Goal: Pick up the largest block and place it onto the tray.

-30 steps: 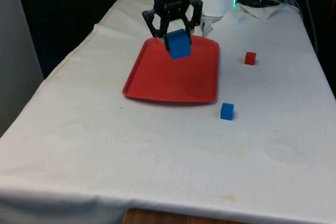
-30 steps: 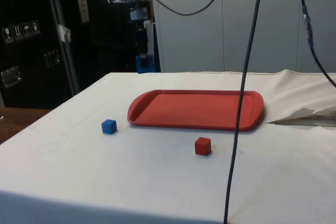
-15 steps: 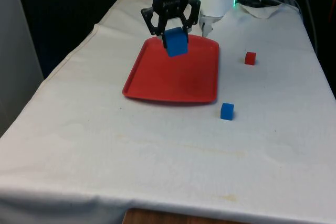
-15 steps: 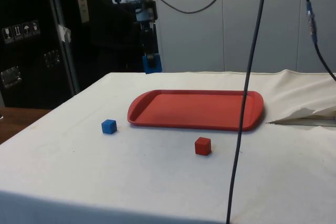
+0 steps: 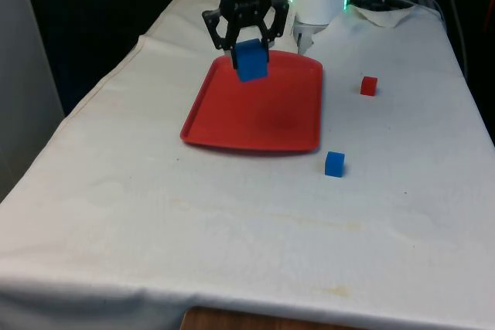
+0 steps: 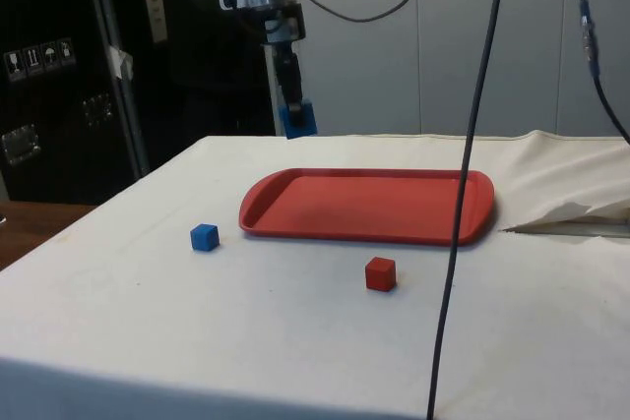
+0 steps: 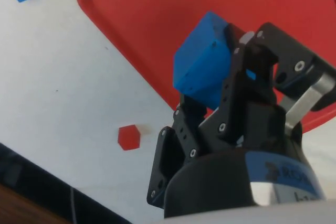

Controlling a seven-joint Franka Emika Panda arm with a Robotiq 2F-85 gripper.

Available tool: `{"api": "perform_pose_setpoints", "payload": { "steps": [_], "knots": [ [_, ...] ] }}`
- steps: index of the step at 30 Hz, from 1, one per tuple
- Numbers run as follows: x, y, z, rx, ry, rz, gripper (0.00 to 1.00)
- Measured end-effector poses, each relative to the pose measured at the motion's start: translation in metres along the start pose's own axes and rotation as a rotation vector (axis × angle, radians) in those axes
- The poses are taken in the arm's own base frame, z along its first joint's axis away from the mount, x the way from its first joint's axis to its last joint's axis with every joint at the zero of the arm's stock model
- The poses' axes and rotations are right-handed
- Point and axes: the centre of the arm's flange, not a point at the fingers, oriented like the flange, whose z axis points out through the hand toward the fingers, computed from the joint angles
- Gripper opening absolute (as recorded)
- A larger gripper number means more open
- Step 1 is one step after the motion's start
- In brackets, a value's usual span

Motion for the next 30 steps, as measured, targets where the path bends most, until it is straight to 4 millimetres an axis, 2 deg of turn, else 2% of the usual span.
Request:
{"api": "perform_pose_setpoints", "payload": {
  "steps": [20, 30],
  "knots": [
    [-0.016, 0.002, 0.007, -0.068, -0.031, -0.002, 0.0],
    [-0.018, -0.007, 0.017, -0.083, -0.02, -0.002, 0.0]
  ]
}}
